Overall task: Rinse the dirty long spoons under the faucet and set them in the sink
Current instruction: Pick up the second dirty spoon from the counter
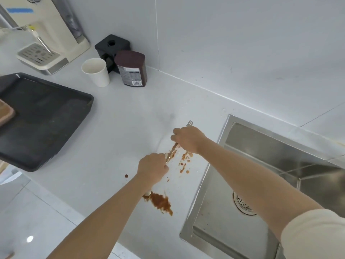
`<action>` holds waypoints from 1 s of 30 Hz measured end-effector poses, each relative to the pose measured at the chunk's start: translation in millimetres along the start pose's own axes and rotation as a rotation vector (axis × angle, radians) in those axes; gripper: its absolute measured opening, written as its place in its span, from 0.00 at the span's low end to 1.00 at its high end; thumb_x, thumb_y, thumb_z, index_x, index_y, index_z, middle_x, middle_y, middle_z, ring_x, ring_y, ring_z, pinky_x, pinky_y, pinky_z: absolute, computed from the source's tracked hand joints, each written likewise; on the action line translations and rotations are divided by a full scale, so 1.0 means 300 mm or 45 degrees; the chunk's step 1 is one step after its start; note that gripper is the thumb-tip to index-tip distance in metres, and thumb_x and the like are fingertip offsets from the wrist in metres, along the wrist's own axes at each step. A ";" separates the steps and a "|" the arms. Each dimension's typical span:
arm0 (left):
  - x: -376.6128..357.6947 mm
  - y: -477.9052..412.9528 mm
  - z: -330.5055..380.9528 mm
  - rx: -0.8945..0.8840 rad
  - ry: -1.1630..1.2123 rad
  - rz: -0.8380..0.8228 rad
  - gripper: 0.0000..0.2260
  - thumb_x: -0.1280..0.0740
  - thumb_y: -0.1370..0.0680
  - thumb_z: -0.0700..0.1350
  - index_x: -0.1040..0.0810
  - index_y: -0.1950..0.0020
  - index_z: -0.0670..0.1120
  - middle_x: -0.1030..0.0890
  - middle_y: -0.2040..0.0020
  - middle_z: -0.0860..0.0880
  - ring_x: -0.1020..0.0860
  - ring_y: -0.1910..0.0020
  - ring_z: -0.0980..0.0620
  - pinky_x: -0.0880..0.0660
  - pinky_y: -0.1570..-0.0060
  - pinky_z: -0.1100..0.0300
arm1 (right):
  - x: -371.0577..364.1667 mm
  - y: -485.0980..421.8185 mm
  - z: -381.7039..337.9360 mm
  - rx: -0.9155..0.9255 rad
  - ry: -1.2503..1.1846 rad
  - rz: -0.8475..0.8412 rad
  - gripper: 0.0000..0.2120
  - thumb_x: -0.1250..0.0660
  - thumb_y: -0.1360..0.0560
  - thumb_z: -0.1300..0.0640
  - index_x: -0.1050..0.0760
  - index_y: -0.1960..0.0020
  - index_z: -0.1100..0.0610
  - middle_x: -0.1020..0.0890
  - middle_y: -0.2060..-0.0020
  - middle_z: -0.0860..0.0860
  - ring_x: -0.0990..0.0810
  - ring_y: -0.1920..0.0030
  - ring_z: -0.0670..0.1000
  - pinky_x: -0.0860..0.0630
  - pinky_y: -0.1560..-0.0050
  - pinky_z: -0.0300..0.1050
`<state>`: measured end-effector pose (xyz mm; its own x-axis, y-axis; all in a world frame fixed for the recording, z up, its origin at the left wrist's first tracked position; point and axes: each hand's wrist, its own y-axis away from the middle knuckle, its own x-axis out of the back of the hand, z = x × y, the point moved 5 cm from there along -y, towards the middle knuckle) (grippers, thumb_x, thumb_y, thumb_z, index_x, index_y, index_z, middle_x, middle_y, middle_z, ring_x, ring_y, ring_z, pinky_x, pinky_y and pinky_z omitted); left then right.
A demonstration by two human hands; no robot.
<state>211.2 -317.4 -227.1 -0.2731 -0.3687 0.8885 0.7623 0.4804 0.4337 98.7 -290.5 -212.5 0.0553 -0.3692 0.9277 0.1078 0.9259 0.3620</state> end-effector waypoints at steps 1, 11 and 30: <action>0.010 0.005 0.014 0.005 0.054 0.011 0.04 0.43 0.24 0.41 0.31 0.57 0.44 0.34 0.69 0.51 0.29 0.62 0.48 0.32 0.64 0.59 | 0.006 0.026 0.018 -0.035 -0.017 0.025 0.18 0.45 0.27 0.72 0.29 0.41 0.60 0.28 0.46 0.56 0.24 0.47 0.58 0.32 0.60 0.47; 0.021 0.033 0.311 -0.299 0.313 -0.078 0.11 0.44 0.22 0.39 0.29 0.41 0.45 0.21 0.57 0.46 0.27 0.62 0.48 0.30 0.62 0.58 | -0.014 0.434 0.179 -0.405 -0.119 0.153 0.17 0.45 0.26 0.71 0.31 0.39 0.61 0.27 0.45 0.57 0.24 0.47 0.59 0.34 0.61 0.46; 0.165 -0.023 0.825 -0.765 -0.037 0.286 0.10 0.44 0.21 0.39 0.33 0.61 0.48 0.31 0.67 0.49 0.32 0.65 0.48 0.38 0.65 0.59 | -0.206 1.165 0.456 -1.568 -1.148 0.982 0.13 0.41 0.22 0.57 0.31 0.39 0.60 0.28 0.41 0.54 0.26 0.55 0.53 0.31 0.59 0.44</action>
<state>47.2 -142.2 -149.1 -0.0777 -0.2848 0.9554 0.9964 0.0109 0.0843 -2.7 66.7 -131.0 -0.0310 0.6593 0.7512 0.9951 0.0908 -0.0386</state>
